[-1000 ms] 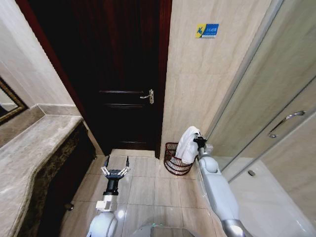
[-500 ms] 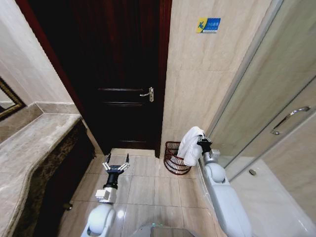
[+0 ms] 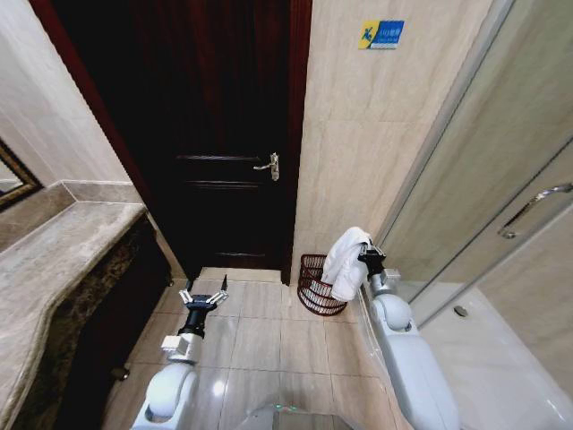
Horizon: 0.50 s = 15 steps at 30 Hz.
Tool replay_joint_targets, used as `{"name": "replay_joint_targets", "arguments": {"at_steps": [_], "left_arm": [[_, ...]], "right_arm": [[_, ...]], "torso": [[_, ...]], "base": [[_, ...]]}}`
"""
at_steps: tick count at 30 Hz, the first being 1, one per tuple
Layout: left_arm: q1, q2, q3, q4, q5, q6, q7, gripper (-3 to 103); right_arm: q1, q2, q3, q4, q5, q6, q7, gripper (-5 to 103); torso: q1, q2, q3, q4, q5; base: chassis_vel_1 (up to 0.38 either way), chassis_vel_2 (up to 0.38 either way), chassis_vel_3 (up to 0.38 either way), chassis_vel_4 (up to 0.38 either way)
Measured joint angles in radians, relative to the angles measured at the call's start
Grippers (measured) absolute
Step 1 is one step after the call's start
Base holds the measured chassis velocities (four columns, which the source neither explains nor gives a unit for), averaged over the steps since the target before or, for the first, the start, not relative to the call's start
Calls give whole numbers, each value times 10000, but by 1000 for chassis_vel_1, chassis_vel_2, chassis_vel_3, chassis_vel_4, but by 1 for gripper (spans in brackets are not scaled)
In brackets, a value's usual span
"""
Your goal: Discard the used towel into the hamper.
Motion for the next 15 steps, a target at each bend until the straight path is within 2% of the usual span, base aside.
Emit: {"name": "replay_joint_targets", "arguments": {"at_steps": [15], "left_arm": [[279,-99,19,-198,159,-64,118,100]], "right_arm": [[1336,-67,40,-1255,215,-63,4,4]], "torso": [[-349,-753,-402,-1,0]], "base": [[0,0,0,0]]}}
